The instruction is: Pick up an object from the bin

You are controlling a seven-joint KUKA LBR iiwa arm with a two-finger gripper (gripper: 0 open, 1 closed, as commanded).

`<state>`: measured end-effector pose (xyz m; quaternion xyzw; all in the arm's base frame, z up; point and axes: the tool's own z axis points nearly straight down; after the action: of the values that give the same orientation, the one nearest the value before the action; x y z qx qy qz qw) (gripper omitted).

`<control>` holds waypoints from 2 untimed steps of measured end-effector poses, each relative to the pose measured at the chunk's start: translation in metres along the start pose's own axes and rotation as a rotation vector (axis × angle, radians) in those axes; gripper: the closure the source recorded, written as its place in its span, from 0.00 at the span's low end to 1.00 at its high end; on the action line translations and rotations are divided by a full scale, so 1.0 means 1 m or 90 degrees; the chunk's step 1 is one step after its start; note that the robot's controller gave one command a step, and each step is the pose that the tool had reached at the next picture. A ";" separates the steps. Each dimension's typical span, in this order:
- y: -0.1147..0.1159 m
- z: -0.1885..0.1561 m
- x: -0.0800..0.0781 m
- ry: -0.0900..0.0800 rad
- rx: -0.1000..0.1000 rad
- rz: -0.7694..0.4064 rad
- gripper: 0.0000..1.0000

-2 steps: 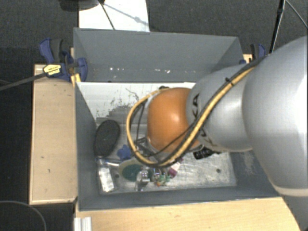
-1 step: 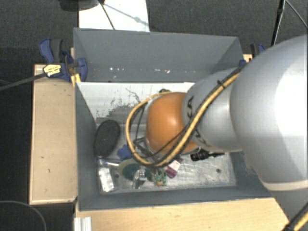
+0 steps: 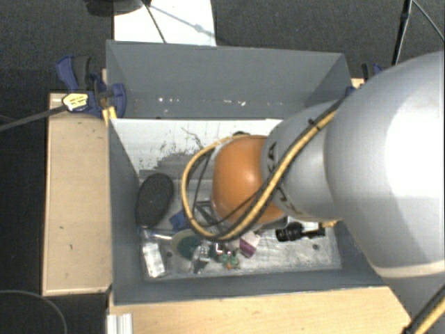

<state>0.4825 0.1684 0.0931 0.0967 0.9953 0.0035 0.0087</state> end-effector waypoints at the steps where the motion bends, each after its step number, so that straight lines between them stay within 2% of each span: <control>1: -0.002 0.004 0.002 0.005 0.003 0.003 1.00; 2: -0.002 -0.004 0.001 0.008 0.004 0.005 1.00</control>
Offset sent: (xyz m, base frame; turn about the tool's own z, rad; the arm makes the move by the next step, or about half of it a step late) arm 0.0000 0.0000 0.0000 0.0000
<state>0.4807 0.1670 0.0967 0.1003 0.9950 0.0008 0.0019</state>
